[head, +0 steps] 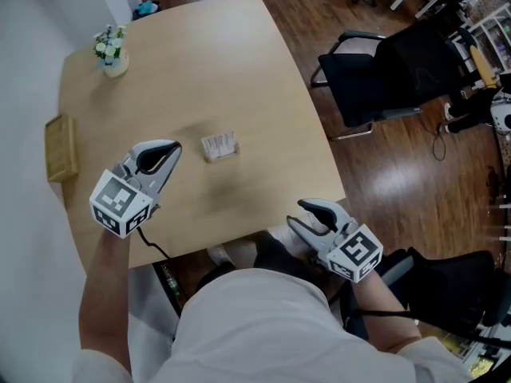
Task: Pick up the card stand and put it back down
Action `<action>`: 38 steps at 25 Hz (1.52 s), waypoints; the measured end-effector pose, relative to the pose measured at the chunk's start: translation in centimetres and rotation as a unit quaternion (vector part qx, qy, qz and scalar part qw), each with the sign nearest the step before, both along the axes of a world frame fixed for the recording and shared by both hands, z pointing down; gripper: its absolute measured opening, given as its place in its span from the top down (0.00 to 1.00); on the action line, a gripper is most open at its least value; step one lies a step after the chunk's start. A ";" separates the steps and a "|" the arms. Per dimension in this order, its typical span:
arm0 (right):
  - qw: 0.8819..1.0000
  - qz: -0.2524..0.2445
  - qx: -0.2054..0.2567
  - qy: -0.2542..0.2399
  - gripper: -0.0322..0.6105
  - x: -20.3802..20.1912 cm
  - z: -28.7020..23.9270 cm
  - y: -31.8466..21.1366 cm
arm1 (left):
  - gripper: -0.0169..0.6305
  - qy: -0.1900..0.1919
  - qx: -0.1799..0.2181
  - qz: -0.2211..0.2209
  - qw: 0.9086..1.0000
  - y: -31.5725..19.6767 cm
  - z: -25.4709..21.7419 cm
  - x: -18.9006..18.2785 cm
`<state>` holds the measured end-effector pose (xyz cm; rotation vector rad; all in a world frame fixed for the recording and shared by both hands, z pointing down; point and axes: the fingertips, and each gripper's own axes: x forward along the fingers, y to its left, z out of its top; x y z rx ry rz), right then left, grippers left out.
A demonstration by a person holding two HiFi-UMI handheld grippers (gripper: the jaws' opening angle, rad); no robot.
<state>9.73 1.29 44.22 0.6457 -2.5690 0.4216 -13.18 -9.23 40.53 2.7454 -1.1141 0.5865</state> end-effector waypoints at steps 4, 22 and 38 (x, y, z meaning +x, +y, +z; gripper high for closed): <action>1.000 0.013 0.019 -0.004 0.70 -0.7 -1.2 1.8 | 0.97 -0.029 0.041 -0.030 0.998 7.0 -1.1 -2.0; 0.997 -0.041 0.060 -0.033 0.70 5.4 -3.7 10.6 | 0.97 0.118 0.006 -0.187 0.975 26.6 -3.8 6.9; 0.992 -0.102 0.056 -0.047 0.71 11.1 -2.8 15.8 | 0.97 0.117 -0.005 -0.227 0.967 33.3 -3.0 14.9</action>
